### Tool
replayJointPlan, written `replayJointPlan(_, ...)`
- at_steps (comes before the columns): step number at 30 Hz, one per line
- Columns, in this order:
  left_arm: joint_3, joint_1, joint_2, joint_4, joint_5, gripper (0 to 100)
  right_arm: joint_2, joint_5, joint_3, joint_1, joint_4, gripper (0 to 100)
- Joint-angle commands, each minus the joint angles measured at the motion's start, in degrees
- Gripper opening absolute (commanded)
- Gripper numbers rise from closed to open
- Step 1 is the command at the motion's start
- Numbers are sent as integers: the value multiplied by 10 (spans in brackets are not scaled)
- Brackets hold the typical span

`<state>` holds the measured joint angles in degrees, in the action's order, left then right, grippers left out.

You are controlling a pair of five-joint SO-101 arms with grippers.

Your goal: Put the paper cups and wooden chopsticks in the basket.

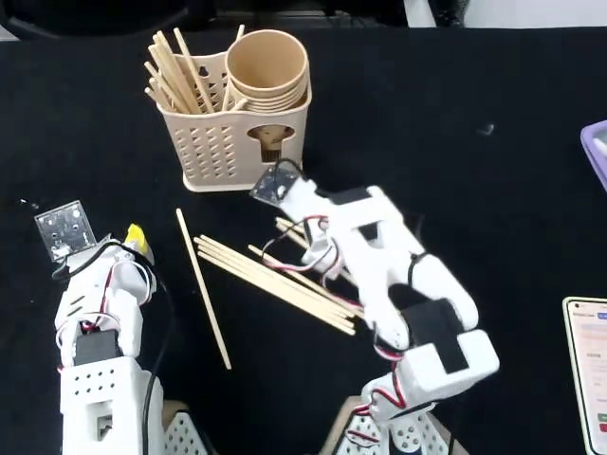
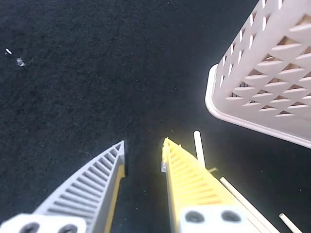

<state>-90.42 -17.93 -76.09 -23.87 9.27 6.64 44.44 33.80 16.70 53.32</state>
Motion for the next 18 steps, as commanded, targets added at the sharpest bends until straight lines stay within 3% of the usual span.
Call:
replayJointPlan(1,6,3,-9,15,-4,134,3,38,10,-8,33,11)
replayJointPlan(18,6,3,-9,15,-4,134,-10,53,15,-26,54,11)
